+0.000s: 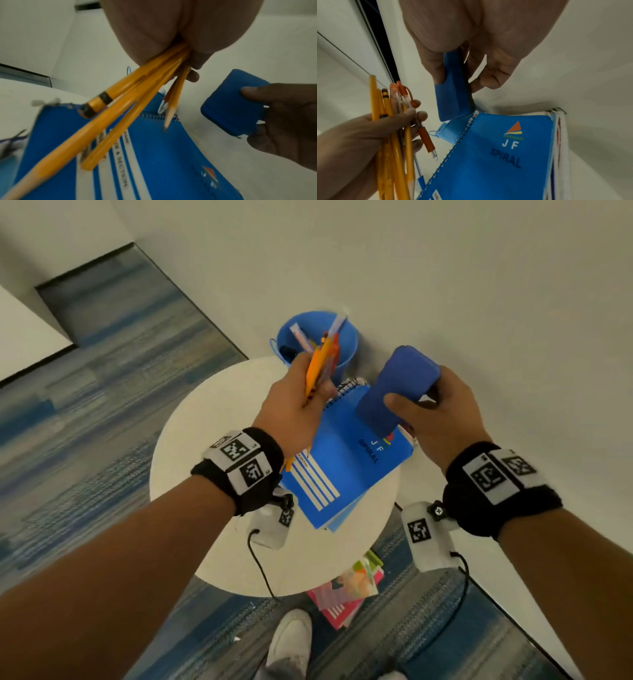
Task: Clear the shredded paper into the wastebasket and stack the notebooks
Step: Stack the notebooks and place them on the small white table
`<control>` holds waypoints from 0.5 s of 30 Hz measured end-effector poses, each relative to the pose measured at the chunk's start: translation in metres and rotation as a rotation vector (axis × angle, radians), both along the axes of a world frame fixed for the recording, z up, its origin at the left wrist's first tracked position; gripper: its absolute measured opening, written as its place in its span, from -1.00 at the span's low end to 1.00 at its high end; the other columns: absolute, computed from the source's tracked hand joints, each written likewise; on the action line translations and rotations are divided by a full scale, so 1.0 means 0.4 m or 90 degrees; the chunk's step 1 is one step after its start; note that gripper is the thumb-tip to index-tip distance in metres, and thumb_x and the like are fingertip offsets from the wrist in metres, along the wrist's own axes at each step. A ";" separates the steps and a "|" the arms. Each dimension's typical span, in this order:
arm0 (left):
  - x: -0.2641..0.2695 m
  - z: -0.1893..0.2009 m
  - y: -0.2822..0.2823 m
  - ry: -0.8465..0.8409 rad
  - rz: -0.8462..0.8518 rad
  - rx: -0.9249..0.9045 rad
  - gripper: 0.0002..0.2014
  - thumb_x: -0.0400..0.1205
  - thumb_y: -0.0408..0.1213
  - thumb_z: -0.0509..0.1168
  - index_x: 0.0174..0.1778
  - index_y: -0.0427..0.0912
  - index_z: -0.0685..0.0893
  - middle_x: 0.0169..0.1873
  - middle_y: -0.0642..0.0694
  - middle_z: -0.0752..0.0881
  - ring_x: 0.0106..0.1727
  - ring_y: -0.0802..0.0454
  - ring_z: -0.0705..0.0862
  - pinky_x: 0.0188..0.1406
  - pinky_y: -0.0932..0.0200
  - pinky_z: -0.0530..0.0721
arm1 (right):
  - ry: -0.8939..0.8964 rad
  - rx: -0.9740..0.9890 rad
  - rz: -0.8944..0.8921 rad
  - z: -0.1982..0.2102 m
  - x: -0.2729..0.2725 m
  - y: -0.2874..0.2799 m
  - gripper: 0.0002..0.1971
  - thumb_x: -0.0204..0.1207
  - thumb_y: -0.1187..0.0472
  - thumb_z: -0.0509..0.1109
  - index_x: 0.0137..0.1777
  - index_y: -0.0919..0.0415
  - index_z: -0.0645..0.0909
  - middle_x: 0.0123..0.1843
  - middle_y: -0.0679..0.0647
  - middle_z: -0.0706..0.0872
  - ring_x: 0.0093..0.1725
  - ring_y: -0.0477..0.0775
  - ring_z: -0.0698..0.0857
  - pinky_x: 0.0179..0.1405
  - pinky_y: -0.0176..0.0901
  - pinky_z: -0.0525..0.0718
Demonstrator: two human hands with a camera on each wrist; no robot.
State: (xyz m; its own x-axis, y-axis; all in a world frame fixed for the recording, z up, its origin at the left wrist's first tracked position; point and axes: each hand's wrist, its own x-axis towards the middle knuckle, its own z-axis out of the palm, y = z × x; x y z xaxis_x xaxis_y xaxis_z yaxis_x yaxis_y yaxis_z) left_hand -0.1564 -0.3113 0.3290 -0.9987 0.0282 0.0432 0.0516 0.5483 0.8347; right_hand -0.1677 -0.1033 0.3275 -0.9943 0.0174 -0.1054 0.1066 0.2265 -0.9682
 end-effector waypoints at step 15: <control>-0.183 0.220 -0.017 0.118 0.089 0.091 -0.73 0.71 -0.33 0.13 0.33 -0.15 0.41 0.02 0.04 0.62 -0.02 0.22 0.72 0.02 0.06 0.75 | 0.112 0.057 0.082 0.157 -0.142 -0.069 -0.69 0.49 0.34 0.42 0.13 0.01 0.47 -0.11 -0.20 0.62 -0.26 -0.29 0.66 -0.31 -0.57 0.53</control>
State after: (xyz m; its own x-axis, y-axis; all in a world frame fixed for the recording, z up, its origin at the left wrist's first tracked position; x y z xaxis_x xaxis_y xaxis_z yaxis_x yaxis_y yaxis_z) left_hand -0.2296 -0.3183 0.4169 -0.9670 -0.1286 0.2197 0.1435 0.4375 0.8877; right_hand -0.2243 -0.1309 0.3903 -0.9919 -0.1086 0.0654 -0.0966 0.3130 -0.9448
